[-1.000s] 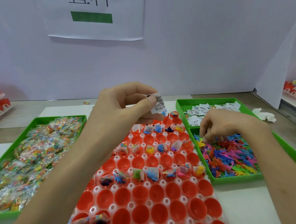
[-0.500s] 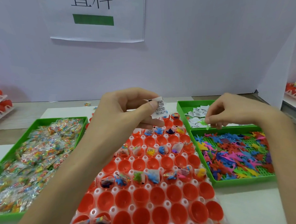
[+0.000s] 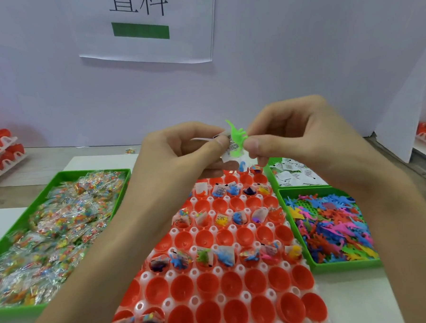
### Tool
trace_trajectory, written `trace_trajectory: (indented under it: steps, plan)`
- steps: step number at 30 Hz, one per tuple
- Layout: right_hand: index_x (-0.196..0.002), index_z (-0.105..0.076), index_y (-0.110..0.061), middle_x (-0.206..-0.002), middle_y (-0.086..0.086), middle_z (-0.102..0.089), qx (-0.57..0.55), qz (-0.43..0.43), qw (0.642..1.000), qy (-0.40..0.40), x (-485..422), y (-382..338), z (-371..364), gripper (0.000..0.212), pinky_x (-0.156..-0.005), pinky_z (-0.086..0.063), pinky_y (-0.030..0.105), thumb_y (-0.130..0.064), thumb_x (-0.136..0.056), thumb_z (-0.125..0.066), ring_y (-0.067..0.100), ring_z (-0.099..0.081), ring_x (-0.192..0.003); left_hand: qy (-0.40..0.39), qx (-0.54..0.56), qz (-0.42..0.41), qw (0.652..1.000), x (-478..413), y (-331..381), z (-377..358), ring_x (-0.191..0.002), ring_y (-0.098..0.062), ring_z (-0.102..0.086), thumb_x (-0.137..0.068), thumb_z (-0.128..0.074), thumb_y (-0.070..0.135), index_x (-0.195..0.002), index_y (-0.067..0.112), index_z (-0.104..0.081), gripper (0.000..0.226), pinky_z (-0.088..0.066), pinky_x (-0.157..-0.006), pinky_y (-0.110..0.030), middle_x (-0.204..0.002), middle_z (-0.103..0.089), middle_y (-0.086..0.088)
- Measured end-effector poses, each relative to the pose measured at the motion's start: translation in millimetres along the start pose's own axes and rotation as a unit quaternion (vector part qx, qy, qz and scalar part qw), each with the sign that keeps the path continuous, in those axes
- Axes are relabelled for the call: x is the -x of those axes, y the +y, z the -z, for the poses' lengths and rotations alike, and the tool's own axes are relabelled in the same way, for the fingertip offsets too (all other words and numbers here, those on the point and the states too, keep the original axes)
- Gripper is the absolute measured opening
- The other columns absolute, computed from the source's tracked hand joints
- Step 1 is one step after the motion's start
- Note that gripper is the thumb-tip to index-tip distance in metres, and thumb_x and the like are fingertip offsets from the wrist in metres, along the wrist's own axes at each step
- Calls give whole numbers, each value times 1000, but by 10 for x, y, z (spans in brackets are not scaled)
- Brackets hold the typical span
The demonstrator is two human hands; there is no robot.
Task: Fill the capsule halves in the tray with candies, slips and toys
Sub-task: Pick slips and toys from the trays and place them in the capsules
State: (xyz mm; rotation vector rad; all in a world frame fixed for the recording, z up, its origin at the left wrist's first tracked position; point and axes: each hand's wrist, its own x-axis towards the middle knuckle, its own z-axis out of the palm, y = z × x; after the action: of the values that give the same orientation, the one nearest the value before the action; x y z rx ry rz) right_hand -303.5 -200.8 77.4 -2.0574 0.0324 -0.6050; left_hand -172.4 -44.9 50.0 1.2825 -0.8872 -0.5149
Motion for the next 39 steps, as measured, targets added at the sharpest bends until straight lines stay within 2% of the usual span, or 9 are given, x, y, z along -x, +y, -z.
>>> trace_trajectory:
  steps: [8,11,17,21,23,26,32,35,39]
  plan:
    - [-77,-74,-15,-68,2,-72,33,-28,999,33,-3,-44,-52,10,-63,-54,21,-23,-76,-79,13,-68,-62,-17,34,10,999,13,25,-8,-80,-20,-78,-92,-66,20,-95,14,-77,13,-60,-71,-22,-85,-79,-6]
    - [-78,-74,-11,-67,0,-73,46,-30,998,26,9,-69,-44,9,-61,-53,18,-16,-77,-81,10,-69,-62,-24,42,19,999,9,18,-14,-81,-20,-78,-90,-67,22,-95,12,-77,15,-60,-72,-22,-86,-79,-7]
    - [-77,-74,-13,-70,3,-74,97,-39,995,-2,37,-133,-19,9,-61,-57,24,-14,-78,-83,17,-73,-66,-56,35,40,997,4,4,-2,-82,-20,-77,-85,-67,28,-97,8,-77,26,-58,-71,-21,-82,-78,-5]
    - [-76,-74,-15,-69,3,-75,147,-47,988,-1,45,-139,-17,9,-66,-60,40,-12,-80,-81,23,-73,-68,-68,-4,22,997,7,1,-6,-83,-19,-77,-81,-70,33,-94,14,-79,25,-58,-73,-21,-81,-78,-1]
    - [-76,-75,-16,-69,0,-74,158,-43,987,4,41,-134,-10,9,-64,-60,34,-13,-81,-82,18,-73,-67,-65,-37,4,997,12,0,-6,-82,-16,-77,-76,-76,33,-92,19,-80,22,-58,-76,-21,-82,-79,-1]
    - [-76,-73,-18,-69,-3,-74,181,-46,982,-6,42,-139,-12,10,-62,-58,27,-19,-80,-82,14,-72,-66,-53,-69,-27,996,16,-9,0,-78,-11,-76,-80,-80,18,-88,23,-80,9,-56,-72,-16,-79,-78,1]
    - [-93,-68,-24,-89,-1,-74,150,-43,988,-4,55,-153,42,30,-66,-58,30,-44,-74,-78,18,-74,-77,-34,-104,-57,992,16,0,2,-74,-8,-76,-81,-81,11,-92,24,-77,18,-57,-71,-16,-76,-78,7]
    - [-104,-70,-21,-90,-1,-75,139,-30,990,2,42,-132,-11,28,-72,-62,36,-31,-80,-80,17,-75,-79,-30,-138,-82,987,26,4,18,-71,-9,-75,-79,-83,9,-102,21,-71,29,-59,-70,-19,-74,-76,3]
    - [-110,-72,-20,-83,-2,-75,154,-13,988,27,17,-114,-130,27,-72,-61,33,-13,-85,-79,13,-75,-74,-21,-192,-98,976,25,15,66,-69,-9,-74,-77,-84,8,-113,17,-61,43,-59,-69,-21,-74,-75,-1]
